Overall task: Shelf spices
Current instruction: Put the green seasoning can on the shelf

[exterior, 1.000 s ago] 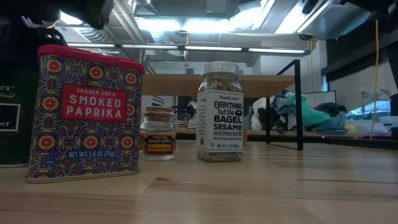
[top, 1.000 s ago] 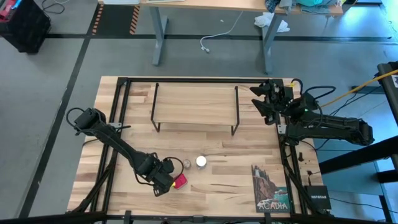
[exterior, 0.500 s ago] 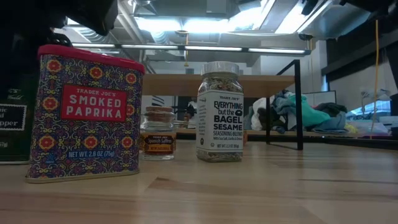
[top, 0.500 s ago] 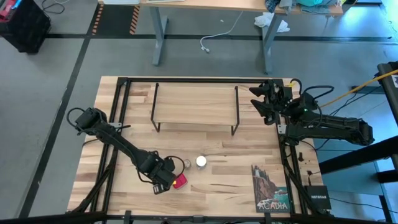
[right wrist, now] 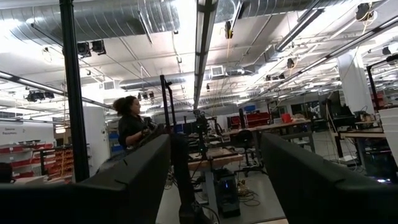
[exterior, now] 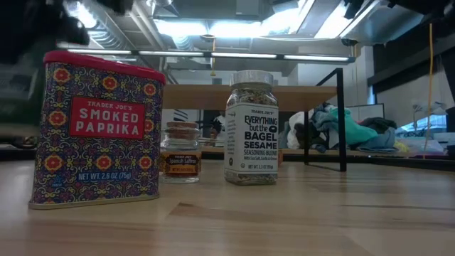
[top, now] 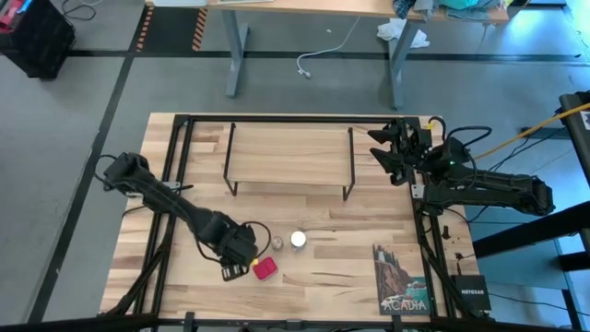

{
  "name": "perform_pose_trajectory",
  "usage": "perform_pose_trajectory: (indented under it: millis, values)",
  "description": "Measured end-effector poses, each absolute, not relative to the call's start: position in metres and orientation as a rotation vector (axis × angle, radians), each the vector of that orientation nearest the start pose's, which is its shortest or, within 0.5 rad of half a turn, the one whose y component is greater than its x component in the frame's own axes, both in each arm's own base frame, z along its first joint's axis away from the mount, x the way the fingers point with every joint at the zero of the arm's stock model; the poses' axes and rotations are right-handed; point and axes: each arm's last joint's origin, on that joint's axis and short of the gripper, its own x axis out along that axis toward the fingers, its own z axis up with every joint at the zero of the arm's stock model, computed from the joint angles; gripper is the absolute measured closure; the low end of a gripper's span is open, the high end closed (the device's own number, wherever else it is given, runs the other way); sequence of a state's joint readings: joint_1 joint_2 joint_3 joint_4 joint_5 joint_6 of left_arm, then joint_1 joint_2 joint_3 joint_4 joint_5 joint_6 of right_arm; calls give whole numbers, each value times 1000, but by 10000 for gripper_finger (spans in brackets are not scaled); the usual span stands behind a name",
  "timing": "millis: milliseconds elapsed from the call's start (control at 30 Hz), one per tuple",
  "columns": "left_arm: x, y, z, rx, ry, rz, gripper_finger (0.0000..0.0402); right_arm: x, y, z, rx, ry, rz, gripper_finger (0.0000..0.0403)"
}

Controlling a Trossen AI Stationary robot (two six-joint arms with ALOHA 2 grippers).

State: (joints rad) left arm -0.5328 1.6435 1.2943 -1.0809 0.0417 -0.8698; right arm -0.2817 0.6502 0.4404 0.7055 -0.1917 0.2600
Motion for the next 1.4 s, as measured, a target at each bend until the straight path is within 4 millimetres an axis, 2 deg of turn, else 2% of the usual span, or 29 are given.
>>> perform_pose_trajectory:
  millis: [400,800,1067,1400]
  values:
    - [229,-119,347,-250,1258,38,285,142,-36,317,136,-486,-27,143]
    - [212,-64,415,-256,1208,91,285,143,-36,315,141,-466,-31,143]
    - [211,-39,440,-277,1130,39,285,144,-36,314,123,-459,-56,143]
    - [220,-21,437,-276,1147,-10,285,144,-37,312,127,-442,-58,143]
